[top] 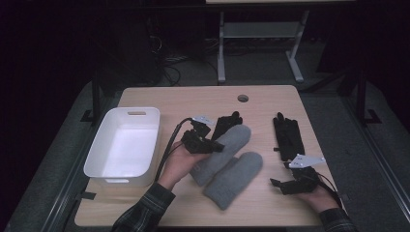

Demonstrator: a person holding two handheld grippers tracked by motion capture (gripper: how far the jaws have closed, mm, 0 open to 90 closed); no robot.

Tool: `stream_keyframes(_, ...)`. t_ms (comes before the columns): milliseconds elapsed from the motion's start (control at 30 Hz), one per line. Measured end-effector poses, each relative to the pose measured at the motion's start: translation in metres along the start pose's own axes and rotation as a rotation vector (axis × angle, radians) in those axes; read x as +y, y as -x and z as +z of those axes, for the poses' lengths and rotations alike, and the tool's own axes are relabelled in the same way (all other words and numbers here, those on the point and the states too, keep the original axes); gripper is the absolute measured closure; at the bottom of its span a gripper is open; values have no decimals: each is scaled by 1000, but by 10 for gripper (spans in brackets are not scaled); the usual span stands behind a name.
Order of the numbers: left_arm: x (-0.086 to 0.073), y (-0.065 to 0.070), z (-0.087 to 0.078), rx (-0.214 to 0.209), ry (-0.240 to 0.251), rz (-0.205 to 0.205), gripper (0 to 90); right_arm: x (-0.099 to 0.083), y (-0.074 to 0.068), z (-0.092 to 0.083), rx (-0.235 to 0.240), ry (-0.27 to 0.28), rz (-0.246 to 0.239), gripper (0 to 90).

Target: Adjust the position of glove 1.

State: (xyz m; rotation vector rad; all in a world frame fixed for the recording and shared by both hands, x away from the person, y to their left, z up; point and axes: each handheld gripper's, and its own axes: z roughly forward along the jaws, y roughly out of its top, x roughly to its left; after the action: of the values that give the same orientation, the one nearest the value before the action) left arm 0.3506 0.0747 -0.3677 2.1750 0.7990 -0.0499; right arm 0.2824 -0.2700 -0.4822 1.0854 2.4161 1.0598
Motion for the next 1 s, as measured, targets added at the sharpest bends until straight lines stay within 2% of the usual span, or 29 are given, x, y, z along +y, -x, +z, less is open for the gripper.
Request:
stream_keyframes(300,-2,26,12,-28,-37,17,842,0,0,0,0,0,0,145)
stream_keyframes(400,-4,29,22,-16,-49,18,842,0,0,0,0,0,0,145)
stream_keyframes(633,-8,34,46,-24,-78,-1,841,0,0,0,0,0,0,145)
stream_keyframes(767,-10,36,57,-10,-105,3,835,0,0,0,0,0,0,145)
stream_keyframes(800,-11,35,59,-10,-118,16,828,0,0,0,1,0,0,145)
stream_keyframes(900,-13,35,64,-11,-104,23,782,0,0,0,0,0,0,145)
stream_keyframes(1000,-12,35,64,-23,-103,38,659,0,0,0,0,0,0,145)
